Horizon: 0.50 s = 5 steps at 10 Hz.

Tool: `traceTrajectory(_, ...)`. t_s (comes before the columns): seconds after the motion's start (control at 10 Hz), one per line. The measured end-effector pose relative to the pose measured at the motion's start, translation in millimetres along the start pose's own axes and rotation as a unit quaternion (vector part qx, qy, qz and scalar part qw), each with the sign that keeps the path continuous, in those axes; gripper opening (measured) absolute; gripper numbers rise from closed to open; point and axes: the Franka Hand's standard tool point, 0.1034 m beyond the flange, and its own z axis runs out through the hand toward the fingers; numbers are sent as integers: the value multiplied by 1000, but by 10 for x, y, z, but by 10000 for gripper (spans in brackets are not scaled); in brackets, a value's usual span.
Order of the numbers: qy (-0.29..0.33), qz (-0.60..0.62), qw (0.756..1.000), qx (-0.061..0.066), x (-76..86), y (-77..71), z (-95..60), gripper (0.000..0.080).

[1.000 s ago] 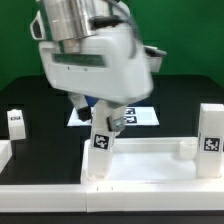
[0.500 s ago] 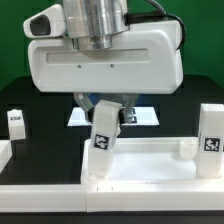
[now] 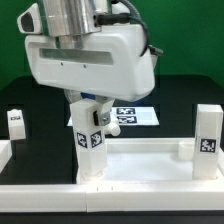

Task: Assemble desk

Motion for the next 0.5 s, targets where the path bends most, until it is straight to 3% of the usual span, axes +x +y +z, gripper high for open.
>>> traceTrajectory(0.1,-2,68,998,0,-7,-6,16,288)
traceTrajectory(0.3,-18,230,973,17,-27,-81,31,288)
traceTrajectory(0.5,-18,246,969,17,-38,-93,35,288)
